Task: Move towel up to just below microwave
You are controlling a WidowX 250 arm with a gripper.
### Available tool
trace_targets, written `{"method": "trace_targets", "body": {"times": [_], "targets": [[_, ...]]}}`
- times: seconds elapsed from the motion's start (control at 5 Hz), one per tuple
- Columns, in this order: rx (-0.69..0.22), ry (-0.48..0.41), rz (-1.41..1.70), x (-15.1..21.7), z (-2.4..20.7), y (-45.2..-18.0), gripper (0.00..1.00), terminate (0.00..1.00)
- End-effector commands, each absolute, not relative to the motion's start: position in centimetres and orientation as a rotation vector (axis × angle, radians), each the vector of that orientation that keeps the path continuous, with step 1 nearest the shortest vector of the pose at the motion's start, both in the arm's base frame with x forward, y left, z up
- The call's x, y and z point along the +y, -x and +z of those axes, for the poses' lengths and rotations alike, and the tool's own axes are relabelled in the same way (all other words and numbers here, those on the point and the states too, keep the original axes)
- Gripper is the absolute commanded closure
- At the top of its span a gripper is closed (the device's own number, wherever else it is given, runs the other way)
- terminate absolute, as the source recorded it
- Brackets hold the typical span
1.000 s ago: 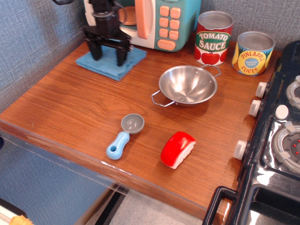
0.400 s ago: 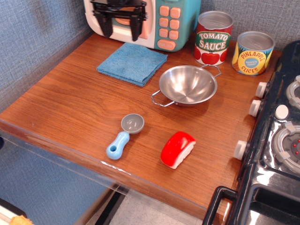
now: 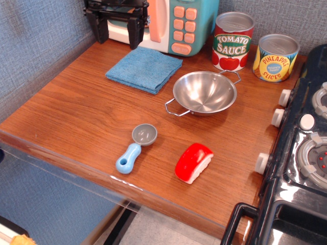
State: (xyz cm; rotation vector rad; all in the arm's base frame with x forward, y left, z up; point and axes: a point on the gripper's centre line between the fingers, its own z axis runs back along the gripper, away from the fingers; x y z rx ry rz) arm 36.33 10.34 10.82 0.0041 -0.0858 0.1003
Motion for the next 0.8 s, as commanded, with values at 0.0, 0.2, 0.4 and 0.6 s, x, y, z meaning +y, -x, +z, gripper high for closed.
{"method": "trace_targets", "body": {"times": [0.0,0.2,0.4,0.6], "targets": [[-0.164,-0.01,0.073,10.88,12.73,-33.33,0.0,0.0],[-0.199,-0.001,0.099,10.62,12.55,-32.84,0.0,0.0],[-0.199,-0.001,0.099,10.62,12.55,-32.84,0.0,0.0],[-0.199,-0.001,0.099,10.62,12.55,-32.84,0.0,1.0]]}}
